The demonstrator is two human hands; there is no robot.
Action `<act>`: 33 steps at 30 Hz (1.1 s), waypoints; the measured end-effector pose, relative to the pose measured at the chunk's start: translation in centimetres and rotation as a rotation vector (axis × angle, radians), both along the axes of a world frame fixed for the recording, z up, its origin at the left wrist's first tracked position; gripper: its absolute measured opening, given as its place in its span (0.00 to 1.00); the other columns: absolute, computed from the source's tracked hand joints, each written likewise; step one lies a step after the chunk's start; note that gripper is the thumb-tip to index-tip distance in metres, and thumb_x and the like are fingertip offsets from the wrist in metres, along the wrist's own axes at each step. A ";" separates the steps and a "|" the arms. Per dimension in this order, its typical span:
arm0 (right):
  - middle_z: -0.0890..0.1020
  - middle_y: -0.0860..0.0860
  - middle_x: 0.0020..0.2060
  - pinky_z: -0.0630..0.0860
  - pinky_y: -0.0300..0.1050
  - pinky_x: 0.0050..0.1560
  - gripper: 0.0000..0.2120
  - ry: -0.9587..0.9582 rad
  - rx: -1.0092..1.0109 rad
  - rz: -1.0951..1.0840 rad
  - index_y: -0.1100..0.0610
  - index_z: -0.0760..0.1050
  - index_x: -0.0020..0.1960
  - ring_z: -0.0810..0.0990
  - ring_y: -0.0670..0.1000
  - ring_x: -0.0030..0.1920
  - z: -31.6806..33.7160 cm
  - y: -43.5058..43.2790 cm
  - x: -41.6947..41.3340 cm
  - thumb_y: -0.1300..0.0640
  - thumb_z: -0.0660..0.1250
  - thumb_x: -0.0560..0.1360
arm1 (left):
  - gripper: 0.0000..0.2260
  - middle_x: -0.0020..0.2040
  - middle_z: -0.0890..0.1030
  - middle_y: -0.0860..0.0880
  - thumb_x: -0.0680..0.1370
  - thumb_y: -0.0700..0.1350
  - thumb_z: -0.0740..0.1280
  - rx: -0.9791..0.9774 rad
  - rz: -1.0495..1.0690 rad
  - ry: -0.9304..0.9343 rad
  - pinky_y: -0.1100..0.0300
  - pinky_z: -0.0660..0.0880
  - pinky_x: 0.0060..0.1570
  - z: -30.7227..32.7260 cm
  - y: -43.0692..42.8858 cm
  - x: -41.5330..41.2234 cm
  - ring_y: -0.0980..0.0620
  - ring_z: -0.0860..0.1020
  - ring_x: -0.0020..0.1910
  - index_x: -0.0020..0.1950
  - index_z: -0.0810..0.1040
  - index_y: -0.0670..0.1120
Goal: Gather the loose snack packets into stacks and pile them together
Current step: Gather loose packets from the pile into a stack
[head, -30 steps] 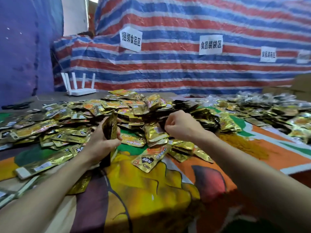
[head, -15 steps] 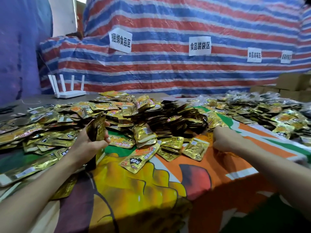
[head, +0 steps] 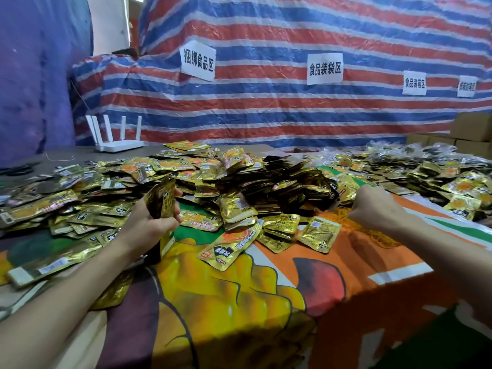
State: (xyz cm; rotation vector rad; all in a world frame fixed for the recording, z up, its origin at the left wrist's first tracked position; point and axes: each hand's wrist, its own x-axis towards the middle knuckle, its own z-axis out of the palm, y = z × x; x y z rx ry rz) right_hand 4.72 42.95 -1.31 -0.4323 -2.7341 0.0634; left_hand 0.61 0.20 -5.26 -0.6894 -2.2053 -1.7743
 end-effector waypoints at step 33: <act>0.62 0.49 0.19 0.53 0.40 0.28 0.21 -0.204 -0.196 -0.001 0.57 0.61 0.27 0.60 0.51 0.24 3.0 -1.1 -0.5 0.63 0.64 0.76 | 0.21 0.41 0.79 0.46 0.64 0.36 0.67 -0.038 0.017 -0.004 0.35 0.75 0.56 0.0 -0.2 -0.1 0.42 0.79 0.43 0.56 0.76 0.46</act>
